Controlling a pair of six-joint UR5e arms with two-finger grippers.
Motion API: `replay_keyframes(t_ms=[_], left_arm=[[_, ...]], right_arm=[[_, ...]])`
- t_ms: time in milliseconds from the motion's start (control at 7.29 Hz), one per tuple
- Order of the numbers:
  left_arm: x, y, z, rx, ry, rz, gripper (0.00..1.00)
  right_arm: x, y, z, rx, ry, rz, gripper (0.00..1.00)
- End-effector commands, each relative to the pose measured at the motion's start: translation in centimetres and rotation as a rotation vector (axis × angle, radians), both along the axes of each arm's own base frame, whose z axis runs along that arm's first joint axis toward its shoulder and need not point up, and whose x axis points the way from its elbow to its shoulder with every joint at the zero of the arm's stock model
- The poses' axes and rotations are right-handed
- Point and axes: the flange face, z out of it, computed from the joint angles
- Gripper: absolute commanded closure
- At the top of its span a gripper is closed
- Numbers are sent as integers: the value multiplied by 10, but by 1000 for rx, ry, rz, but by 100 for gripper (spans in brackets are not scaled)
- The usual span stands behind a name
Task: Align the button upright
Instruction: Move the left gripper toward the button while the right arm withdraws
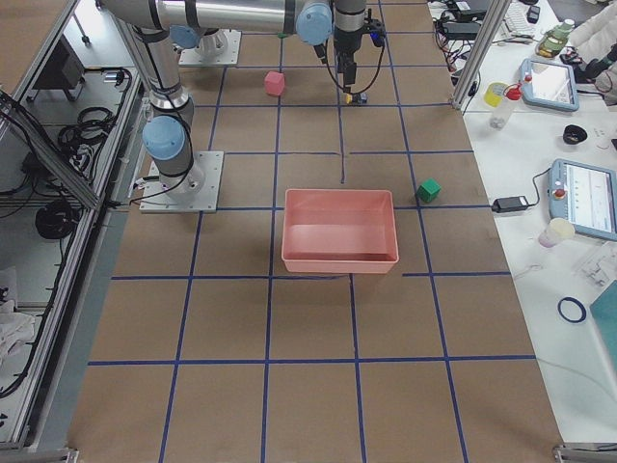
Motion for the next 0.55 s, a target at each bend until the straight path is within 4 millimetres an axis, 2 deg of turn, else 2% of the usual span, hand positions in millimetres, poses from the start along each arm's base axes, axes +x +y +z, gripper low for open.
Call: replay_keyframes(t_ms=[0, 137, 412], left_arm=[[-17, -10, -21, -55, 26, -3, 14], [-27, -16, -29, -89, 30, -25, 14], [-51, -41, -40, -163, 14, -61, 14]], right_arm=[[-9, 8, 5, 11, 6, -16, 0], [-21, 6, 7, 10, 7, -36, 0], [-22, 12, 11, 21, 3, -39, 0]])
